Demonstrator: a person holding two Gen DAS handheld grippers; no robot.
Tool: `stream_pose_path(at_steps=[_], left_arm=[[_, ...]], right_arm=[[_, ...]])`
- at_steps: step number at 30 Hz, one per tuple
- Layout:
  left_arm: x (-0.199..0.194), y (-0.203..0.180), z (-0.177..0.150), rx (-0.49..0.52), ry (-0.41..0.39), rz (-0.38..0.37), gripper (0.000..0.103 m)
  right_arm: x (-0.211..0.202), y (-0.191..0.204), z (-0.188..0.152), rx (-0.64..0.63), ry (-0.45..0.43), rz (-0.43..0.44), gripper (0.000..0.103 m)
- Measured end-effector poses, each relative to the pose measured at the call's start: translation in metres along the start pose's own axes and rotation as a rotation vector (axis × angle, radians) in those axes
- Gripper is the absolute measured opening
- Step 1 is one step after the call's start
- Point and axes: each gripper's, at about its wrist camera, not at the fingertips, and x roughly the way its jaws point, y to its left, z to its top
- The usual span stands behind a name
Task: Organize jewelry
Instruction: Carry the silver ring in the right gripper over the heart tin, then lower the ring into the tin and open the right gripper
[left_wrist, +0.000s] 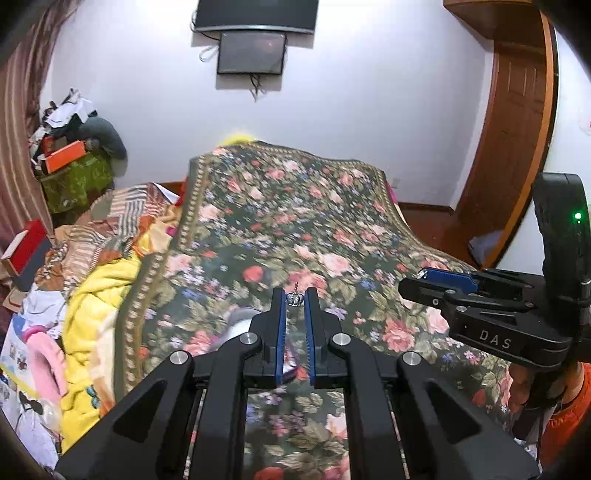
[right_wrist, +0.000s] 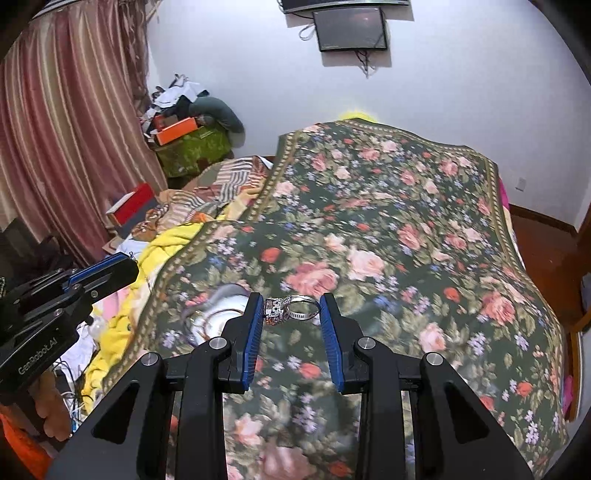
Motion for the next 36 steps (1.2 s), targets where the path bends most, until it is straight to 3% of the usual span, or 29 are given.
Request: stream_pose_path(at_steps=[14, 24, 36], left_arm=[[0.001, 0.057, -0.012, -0.064, 0.019, 0.062, 0.008], [0.041, 0.069, -0.029, -0.088, 0.116, 0.012, 0.008], [0.081, 0.077, -0.041, -0.126, 0.211, -0.065, 0.008]], right_arm=[[0.040, 0.045, 0.000, -0.073, 0.054, 0.064, 0.028], [0.082, 0.050, -0.015, -0.108, 0.156, 0.075, 0.028], [0.105, 0.050, -0.022, -0.159, 0.207, 0.071, 0.028]])
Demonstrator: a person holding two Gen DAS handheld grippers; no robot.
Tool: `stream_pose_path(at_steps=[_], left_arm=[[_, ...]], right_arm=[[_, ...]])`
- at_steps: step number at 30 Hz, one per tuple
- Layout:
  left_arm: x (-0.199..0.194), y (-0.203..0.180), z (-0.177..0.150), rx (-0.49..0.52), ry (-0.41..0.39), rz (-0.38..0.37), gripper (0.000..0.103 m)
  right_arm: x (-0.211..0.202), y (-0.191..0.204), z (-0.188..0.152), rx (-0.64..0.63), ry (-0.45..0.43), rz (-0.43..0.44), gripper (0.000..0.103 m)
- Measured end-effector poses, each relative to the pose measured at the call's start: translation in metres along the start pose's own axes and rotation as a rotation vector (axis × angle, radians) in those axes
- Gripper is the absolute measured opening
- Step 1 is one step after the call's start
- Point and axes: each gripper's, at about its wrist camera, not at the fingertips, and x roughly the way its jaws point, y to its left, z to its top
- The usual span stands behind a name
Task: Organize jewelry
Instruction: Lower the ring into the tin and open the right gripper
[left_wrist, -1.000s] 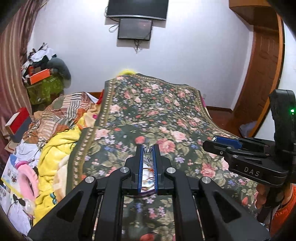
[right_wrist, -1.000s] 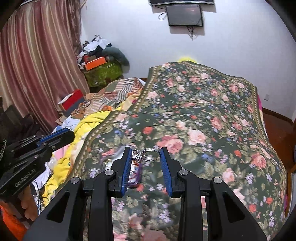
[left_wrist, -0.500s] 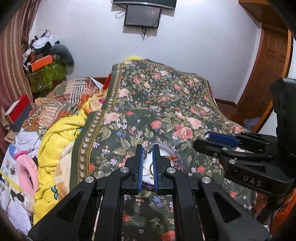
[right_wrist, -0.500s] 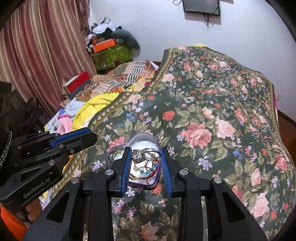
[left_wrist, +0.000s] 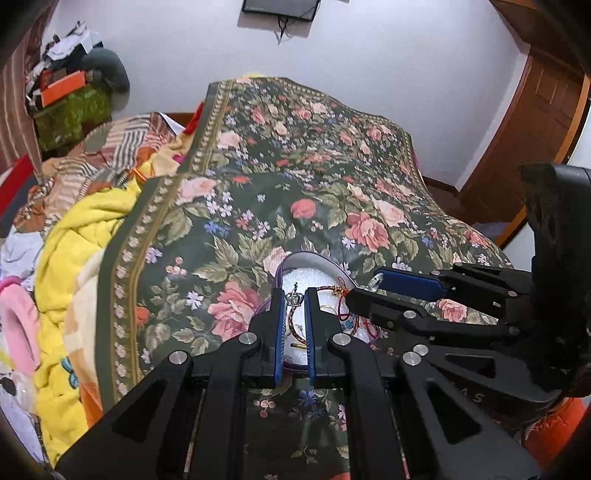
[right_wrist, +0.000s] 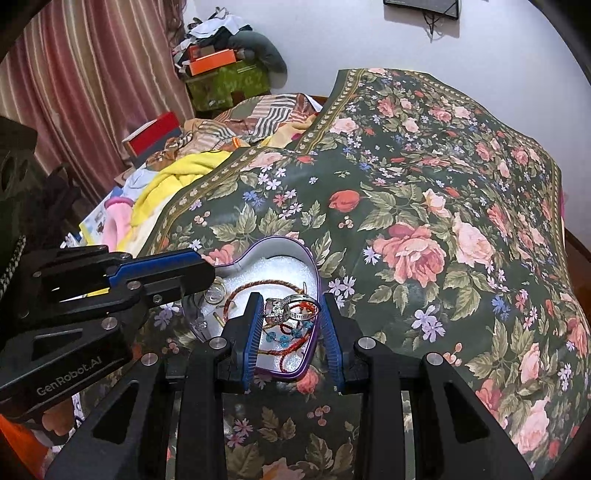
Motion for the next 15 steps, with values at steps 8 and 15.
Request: stream_pose_path(at_steps=[8, 15], left_arm=[[0.0086, -0.0003, 0.0014, 0.002, 0.015, -0.006, 0.008], [-0.0003, 0.0015, 0.0059, 0.002, -0.001, 0.016, 0.014]], right_arm=[[0.0016, 0.0056, -0.0013, -0.036, 0.011, 0.007, 0.028], [-0.0070, 0.0002, 0.0009, 0.003, -0.005, 0.003, 0.037]])
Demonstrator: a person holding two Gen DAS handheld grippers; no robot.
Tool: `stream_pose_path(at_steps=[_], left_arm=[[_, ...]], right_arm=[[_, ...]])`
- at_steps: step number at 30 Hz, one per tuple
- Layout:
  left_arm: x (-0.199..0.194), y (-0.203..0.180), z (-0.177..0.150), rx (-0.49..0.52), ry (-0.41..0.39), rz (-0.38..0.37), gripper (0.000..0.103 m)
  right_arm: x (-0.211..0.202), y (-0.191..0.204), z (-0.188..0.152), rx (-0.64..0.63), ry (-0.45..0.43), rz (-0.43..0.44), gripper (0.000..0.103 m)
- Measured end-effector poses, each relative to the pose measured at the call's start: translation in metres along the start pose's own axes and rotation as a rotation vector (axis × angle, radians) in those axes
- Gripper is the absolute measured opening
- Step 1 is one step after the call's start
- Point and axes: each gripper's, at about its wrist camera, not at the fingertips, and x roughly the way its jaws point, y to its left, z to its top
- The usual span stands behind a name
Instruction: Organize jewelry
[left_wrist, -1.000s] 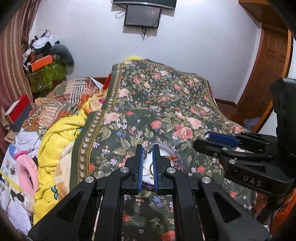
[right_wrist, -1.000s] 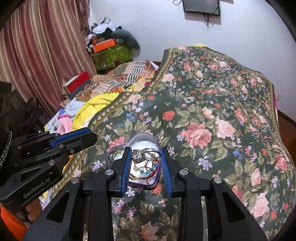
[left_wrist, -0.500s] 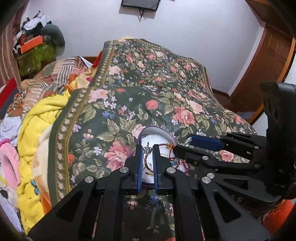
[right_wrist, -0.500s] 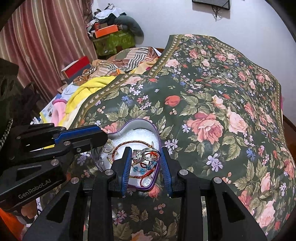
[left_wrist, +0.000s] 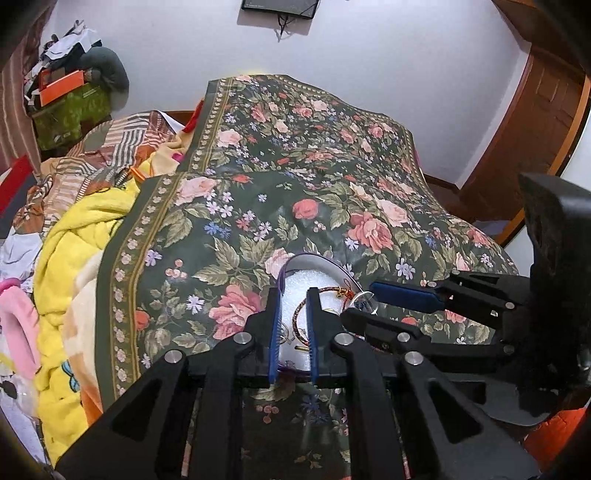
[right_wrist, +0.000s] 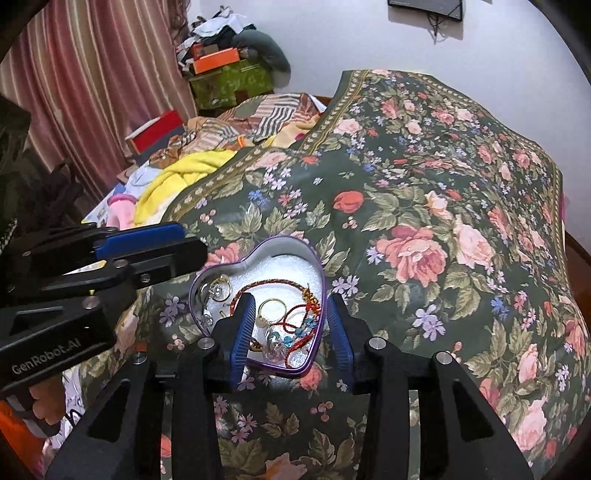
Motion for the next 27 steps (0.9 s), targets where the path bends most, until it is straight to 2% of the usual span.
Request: stream_pose_path(at_steps=[2, 4, 12, 18, 25, 27], left_arm=[[-0.005, 0.001, 0.001, -0.001, -0.012, 0.012, 0.023], [-0.013, 0.001, 0.002, 0.002, -0.027, 0.023, 0.025], [-0.054, -0.009, 0.010, 0.025, -0.123, 0.063, 0.029], [-0.105, -0.029, 0.015, 0.058, -0.240, 0.072, 0.032], [-0.174, -0.059, 0.007, 0.094, -0.413, 0.103, 0.033], [-0.191, -0.066, 0.002, 0.100, -0.460, 0.115, 0.033]], right_arm=[[-0.008, -0.002, 0.001, 0.014, -0.019, -0.003, 0.037], [-0.021, -0.005, 0.003, 0.031, -0.049, -0.013, 0.037], [-0.095, -0.006, 0.012, 0.078, -0.231, -0.041, 0.037], [-0.160, 0.011, 0.007, 0.072, -0.401, -0.080, 0.037], [-0.222, 0.041, -0.011, 0.055, -0.573, -0.122, 0.037], [-0.232, 0.049, -0.018, 0.052, -0.607, -0.134, 0.042]])
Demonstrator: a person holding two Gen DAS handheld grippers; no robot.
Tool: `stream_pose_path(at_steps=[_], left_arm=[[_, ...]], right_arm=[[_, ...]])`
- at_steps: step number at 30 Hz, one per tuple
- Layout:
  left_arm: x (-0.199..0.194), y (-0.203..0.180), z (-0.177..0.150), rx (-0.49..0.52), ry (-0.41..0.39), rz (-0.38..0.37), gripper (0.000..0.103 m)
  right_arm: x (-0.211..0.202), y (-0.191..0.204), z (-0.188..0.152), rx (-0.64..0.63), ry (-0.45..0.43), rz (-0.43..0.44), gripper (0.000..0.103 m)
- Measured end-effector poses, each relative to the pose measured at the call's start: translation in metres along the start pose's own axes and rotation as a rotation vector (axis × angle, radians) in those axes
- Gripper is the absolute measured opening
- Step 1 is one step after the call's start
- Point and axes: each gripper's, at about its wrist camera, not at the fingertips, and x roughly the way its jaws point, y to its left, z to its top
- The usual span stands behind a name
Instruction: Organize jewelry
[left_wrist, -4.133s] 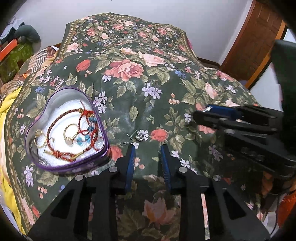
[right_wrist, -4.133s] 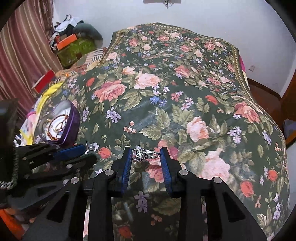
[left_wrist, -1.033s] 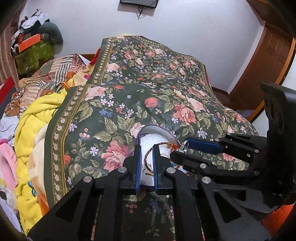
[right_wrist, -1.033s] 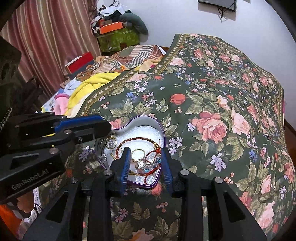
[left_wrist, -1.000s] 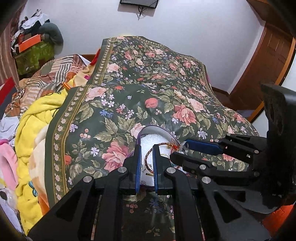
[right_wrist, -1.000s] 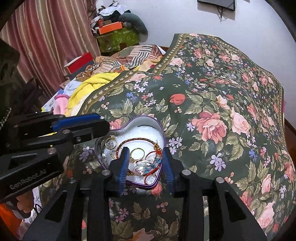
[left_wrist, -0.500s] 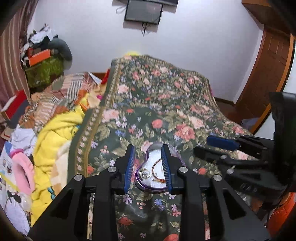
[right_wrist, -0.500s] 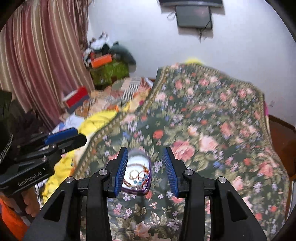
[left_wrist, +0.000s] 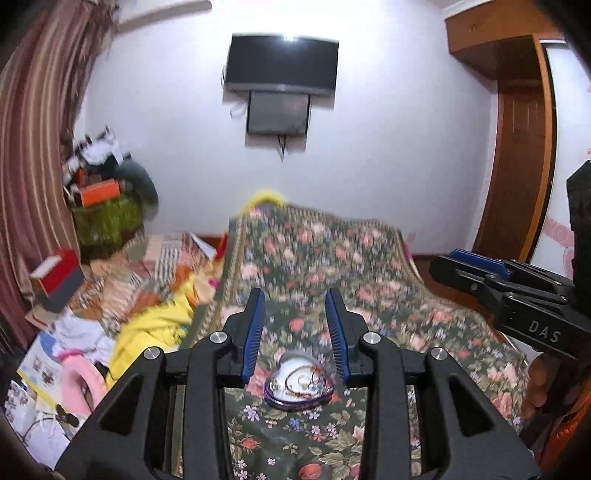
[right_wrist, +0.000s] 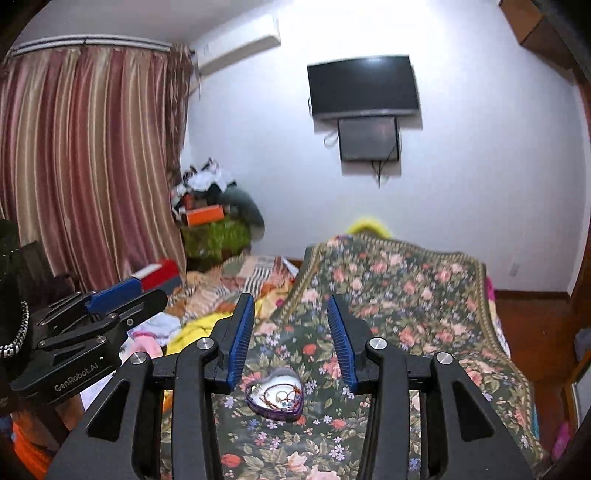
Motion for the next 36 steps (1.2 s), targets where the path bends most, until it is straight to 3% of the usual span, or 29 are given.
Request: stream_pose_path(at_steps=[4, 6, 8, 12, 16, 21, 36], left_arm=[[-0.038, -0.011, 0.004, 0.007, -0.108, 0.039, 0.047], [-0.054, -0.016, 0.002, 0.015, -0.151, 0.066, 0.048], [-0.068, -0.019, 0.000, 0.020, -0.180, 0.093, 0.055], [-0.088, -0.022, -0.005, 0.013, -0.224, 0.130, 0.064], [-0.103, -0.017, -0.010, -0.013, -0.256, 0.156, 0.092], [-0.116, -0.010, -0.013, -0.044, -0.266, 0.168, 0.099], [-0.127, -0.011, -0.018, -0.034, -0.262, 0.168, 0.099]], right_arm=[[-0.016, 0.009, -0.003, -0.010, -0.045, -0.043, 0.056], [-0.022, 0.011, -0.004, -0.011, -0.060, -0.055, 0.062], [-0.029, 0.013, -0.005, -0.014, -0.080, -0.076, 0.074], [-0.041, 0.016, -0.005, -0.020, -0.127, -0.109, 0.089], [-0.051, 0.019, -0.007, -0.022, -0.157, -0.129, 0.103], [-0.060, 0.024, -0.010, -0.031, -0.171, -0.139, 0.103], [-0.064, 0.025, -0.016, -0.035, -0.152, -0.136, 0.103]])
